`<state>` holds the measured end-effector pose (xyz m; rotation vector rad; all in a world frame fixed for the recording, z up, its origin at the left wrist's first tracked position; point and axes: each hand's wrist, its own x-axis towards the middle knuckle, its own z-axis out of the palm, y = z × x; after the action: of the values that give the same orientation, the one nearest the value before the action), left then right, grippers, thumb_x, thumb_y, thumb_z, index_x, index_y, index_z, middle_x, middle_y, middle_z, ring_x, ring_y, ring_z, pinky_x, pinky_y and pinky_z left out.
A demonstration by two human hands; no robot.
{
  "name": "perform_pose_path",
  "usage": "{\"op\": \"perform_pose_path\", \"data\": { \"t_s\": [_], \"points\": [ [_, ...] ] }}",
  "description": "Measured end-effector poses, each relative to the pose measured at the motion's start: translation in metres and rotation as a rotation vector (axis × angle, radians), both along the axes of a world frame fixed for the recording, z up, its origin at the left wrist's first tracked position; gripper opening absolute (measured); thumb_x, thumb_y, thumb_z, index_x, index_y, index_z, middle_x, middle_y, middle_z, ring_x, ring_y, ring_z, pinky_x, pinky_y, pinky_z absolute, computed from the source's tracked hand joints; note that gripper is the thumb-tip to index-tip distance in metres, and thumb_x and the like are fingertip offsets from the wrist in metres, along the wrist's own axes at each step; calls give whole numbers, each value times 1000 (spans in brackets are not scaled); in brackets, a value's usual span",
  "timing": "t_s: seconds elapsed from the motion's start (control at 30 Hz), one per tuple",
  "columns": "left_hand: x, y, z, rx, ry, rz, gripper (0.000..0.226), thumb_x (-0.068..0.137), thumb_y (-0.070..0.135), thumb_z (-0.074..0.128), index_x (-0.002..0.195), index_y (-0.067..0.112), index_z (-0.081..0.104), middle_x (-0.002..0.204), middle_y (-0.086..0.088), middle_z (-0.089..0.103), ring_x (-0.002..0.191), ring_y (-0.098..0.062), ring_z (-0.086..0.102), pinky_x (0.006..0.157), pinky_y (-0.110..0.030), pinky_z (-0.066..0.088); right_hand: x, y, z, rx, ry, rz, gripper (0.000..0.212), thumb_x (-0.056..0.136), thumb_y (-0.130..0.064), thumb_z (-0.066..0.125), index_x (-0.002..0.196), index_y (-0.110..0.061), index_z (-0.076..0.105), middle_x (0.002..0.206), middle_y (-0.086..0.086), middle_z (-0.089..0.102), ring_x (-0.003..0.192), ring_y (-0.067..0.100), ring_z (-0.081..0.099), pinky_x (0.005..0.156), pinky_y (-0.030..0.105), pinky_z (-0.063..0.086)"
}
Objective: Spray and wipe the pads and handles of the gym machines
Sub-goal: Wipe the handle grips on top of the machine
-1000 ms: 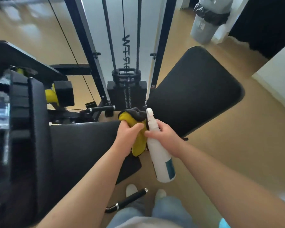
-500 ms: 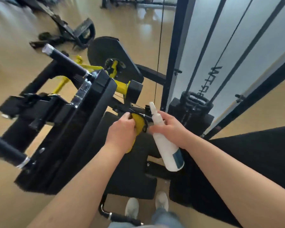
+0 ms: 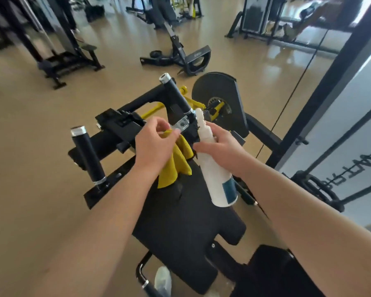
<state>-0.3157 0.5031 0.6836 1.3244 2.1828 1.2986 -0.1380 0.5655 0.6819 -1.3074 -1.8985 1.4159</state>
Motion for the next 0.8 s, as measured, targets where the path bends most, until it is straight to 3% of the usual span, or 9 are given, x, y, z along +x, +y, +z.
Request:
{"op": "perform_pose_path", "data": {
  "t_s": [0.1, 0.17, 0.27, 0.37, 0.47, 0.6, 0.67, 0.73, 0.8],
  "points": [
    [-24, 6, 6, 67, -731, 177, 11, 93, 26, 72, 102, 24, 65, 109, -3, 67, 104, -21, 67, 97, -43, 57, -26, 11, 6, -2, -9, 39, 58, 87, -37, 78, 137, -48, 50, 103, -7, 67, 88, 18, 71, 70, 37, 62],
    [-36, 6, 11, 130, -1012, 178, 10, 97, 17, 68, 106, 21, 66, 109, -8, 66, 107, -26, 66, 95, -45, 58, -39, 16, 5, -33, 16, 37, 43, 87, -36, 78, 124, -41, 56, 99, -3, 69, 85, 19, 72, 68, 38, 64],
    [-45, 7, 16, 256, -1253, 155, 19, 99, 11, 63, 117, 17, 66, 108, -11, 64, 98, -24, 69, 80, -39, 60, -53, 21, 3, -47, 38, -21, 32, 85, -38, 79, 113, -37, 63, 98, 0, 72, 87, 23, 73, 73, 42, 64],
    [-48, 10, 18, 329, -1388, 156, 21, 99, 8, 61, 120, 12, 66, 106, -12, 61, 88, -23, 69, 65, -34, 61, -60, 26, 1, -34, 62, -48, 24, 86, -37, 78, 105, -36, 64, 94, 1, 72, 86, 23, 72, 76, 43, 64],
    [-50, 20, 19, 411, -1459, 151, 27, 96, -2, 53, 118, 7, 66, 100, -12, 60, 88, -23, 65, 85, -37, 60, -62, 30, 2, -40, 71, -25, 21, 87, -34, 78, 102, -37, 65, 92, 0, 72, 83, 23, 72, 73, 42, 64],
    [-50, 45, 21, 529, -1480, 104, 39, 93, -12, 43, 116, 9, 67, 102, -15, 67, 90, -25, 68, 95, -41, 58, -61, 34, 2, -7, 59, -58, 24, 85, -33, 79, 105, -33, 67, 91, 2, 75, 79, 24, 75, 71, 43, 66],
    [-49, 63, 27, 587, -1464, 65, 40, 93, -15, 45, 112, 11, 70, 109, -16, 69, 89, -24, 73, 89, -40, 61, -58, 37, 2, -26, 85, -85, 23, 85, -30, 79, 105, -29, 66, 92, 6, 76, 79, 26, 75, 75, 50, 66],
    [-47, 85, 34, 638, -1437, 56, 37, 94, -18, 50, 110, 10, 69, 111, -16, 70, 85, -19, 75, 74, -29, 61, -55, 41, 1, -42, 106, -88, 26, 81, -32, 81, 103, -32, 67, 93, 8, 77, 82, 30, 76, 78, 55, 65],
    [-43, 108, 34, 646, -1394, 50, 36, 92, -17, 57, 112, 11, 65, 110, -11, 69, 93, -20, 72, 79, -28, 61, -52, 45, 1, -36, 96, -79, 29, 81, -33, 82, 104, -38, 66, 94, 6, 77, 84, 31, 76, 79, 54, 65]
  ]
}}
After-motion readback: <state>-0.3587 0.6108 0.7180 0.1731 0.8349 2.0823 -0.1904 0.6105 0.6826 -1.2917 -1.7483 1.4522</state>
